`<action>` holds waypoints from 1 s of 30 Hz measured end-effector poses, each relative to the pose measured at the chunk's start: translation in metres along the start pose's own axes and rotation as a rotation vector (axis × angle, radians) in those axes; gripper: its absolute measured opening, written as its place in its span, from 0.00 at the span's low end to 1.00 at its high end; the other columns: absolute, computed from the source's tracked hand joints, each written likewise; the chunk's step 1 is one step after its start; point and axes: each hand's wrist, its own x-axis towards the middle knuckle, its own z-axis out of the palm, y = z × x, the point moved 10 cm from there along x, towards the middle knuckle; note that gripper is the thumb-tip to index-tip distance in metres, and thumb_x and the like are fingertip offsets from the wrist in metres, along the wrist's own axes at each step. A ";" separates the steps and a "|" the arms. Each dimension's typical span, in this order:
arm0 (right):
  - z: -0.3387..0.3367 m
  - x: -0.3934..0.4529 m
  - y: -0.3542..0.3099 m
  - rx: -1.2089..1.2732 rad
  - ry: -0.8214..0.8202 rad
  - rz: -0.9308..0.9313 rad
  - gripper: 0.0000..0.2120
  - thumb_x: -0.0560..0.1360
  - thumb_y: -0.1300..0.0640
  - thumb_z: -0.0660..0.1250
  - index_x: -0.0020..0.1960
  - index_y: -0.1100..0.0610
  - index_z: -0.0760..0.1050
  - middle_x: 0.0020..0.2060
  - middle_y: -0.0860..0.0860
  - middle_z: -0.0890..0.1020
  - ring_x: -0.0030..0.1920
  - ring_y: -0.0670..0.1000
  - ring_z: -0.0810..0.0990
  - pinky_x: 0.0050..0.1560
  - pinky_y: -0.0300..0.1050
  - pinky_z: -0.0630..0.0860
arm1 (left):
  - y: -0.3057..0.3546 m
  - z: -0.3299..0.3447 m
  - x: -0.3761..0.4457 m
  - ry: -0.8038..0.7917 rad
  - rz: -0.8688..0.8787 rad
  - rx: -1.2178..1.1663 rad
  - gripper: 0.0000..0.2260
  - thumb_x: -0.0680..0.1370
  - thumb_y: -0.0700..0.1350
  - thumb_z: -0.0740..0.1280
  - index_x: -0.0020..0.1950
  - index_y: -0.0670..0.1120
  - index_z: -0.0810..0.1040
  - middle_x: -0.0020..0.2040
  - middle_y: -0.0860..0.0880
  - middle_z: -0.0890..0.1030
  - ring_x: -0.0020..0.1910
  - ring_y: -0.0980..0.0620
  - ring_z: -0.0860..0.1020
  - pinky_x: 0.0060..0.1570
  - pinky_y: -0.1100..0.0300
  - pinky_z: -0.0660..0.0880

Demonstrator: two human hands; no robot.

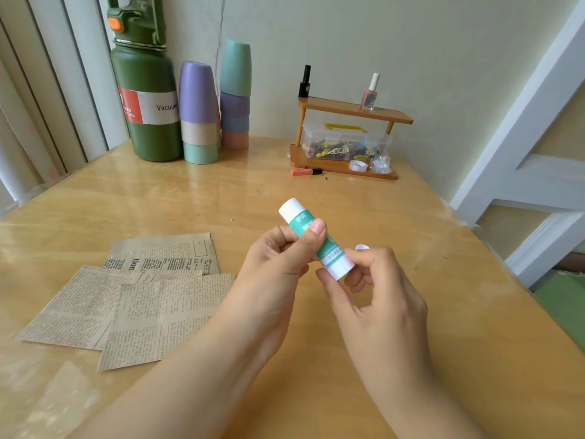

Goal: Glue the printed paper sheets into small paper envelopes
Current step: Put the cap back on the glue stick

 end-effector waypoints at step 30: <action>0.041 -0.014 0.042 0.897 -0.241 0.717 0.15 0.67 0.48 0.68 0.44 0.59 0.77 0.34 0.53 0.83 0.33 0.46 0.78 0.37 0.36 0.74 | 0.003 0.002 -0.004 0.027 0.013 0.041 0.11 0.69 0.51 0.72 0.45 0.46 0.75 0.42 0.47 0.75 0.42 0.56 0.75 0.51 0.62 0.68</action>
